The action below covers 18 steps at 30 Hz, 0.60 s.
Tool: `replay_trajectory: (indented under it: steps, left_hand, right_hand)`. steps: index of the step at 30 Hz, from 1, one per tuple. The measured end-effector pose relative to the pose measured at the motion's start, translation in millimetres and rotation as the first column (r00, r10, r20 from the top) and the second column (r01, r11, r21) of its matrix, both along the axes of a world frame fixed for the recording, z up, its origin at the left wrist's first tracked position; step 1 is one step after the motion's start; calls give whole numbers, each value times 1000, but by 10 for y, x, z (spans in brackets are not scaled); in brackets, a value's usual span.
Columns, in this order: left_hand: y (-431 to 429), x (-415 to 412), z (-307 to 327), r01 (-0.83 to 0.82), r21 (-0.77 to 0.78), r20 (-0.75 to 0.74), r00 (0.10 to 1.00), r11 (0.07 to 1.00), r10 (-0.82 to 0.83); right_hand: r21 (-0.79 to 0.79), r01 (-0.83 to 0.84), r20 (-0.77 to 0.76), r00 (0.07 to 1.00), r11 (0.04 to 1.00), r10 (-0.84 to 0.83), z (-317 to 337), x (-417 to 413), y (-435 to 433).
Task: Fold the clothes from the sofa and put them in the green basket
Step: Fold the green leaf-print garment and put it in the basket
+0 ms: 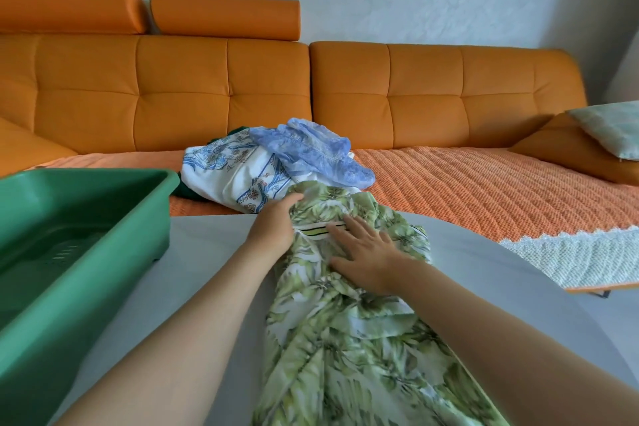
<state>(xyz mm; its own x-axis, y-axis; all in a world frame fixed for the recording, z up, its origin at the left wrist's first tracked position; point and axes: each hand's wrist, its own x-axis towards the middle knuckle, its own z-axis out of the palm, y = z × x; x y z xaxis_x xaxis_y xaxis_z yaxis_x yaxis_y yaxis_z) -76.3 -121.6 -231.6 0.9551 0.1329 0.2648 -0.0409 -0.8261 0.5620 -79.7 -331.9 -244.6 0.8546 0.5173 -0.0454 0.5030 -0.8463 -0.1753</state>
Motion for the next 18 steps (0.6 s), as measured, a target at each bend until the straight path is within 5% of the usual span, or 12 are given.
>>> replay_trajectory:
  steps: [6, 10, 15, 18]
  left_hand:
    - [226, -18, -123, -67, 188, -24, 997, 980, 73]
    - [169, 5, 1, 142, 454, 107, 971, 880, -212]
    - [259, -46, -252, 304, 429, -349, 924, 851, -154]
    - [372, -77, -299, 275, 425, -411, 908, 862, -87]
  right_hand:
    - [-41, -7, -90, 996, 999, 3, -162, -24, 260]
    - [-62, -24, -49, 999, 998, 21, -170, 75, 261]
    - [-45, -38, -12, 999, 998, 37, -176, 154, 236]
    - [-79, -48, 18, 999, 996, 50, -166, 149, 254]
